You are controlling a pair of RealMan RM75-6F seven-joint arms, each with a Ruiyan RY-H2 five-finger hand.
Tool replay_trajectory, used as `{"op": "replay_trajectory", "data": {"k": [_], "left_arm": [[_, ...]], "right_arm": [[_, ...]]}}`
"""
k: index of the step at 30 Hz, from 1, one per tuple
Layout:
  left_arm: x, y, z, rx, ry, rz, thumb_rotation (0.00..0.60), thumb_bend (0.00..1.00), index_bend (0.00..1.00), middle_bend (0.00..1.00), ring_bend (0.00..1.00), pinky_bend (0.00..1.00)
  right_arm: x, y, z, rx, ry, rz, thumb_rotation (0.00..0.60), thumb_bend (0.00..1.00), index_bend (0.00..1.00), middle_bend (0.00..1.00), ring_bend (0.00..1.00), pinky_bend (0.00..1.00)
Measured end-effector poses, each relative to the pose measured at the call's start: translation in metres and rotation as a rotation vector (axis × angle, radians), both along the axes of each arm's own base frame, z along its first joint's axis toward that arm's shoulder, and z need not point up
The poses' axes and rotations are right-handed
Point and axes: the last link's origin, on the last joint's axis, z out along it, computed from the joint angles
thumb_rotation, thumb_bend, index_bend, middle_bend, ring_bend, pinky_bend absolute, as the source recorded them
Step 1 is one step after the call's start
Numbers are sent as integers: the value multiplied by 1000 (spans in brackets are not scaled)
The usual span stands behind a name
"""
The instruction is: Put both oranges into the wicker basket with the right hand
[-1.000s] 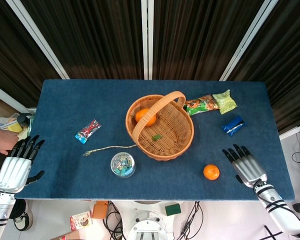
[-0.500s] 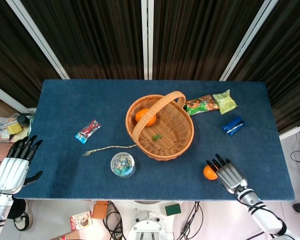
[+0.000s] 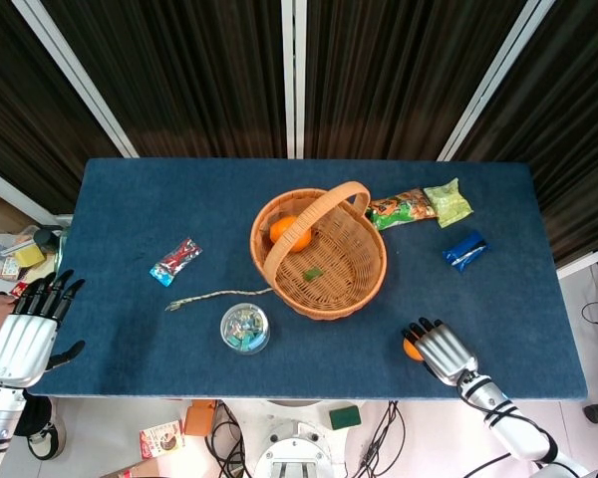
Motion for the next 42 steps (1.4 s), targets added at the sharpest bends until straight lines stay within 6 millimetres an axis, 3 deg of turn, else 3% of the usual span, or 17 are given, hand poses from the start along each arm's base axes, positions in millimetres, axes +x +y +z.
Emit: {"op": "replay_trajectory", "data": {"k": [4,10,16,20,25,31,34,36,37,40,42], "left_arm": [[0,0,0,-3,0,-1,600,128,102,25,0,114],[0,0,0,-2,-1,-1,600,128,102,25,0,114],[1,0,-1,-5,4,-3,600,127,102,25,0,114],[0,0,-3,-9,16,-2,600,128,102,25,0,114],[1,1,-4,-6,18,5,600,128,102,25,0,114],[0,4,-5,-10,21,11,600,127,101,25,0,114],[-1,5,-4,-10,19,14,600,128,102,25,0,114],[-1,5,-4,-9,17,16,600,128,102,25,0,114],[-1,5,-4,-10,17,17,600,128,102,25,0,114],[-1,5,-4,-16,18,14,600,128,102,25,0,114],[0,4,-5,-19,20,11,600,128,102,25,0,114]], "right_arm": [[3,-2,6,-28,-18,17,600,390,448,428,379,580],[22,-7,28,-96,-86,62,600,393,494,446,395,580],[62,-27,58,-219,-173,157,600,390,497,449,394,590],[91,-56,66,-296,-199,218,600,390,503,455,394,603],[116,-87,49,-279,-205,192,600,385,503,453,395,600],[151,-116,3,-196,-231,136,600,369,466,410,394,575],[163,-124,-17,-165,-225,132,600,364,403,386,372,566],[165,-126,-25,-151,-222,122,600,353,294,310,298,546],[165,-126,-27,-145,-221,116,600,348,248,273,266,524],[164,-126,-31,-120,-216,85,600,323,62,111,75,310],[164,-126,-33,-104,-209,64,600,309,4,36,1,188]]}}
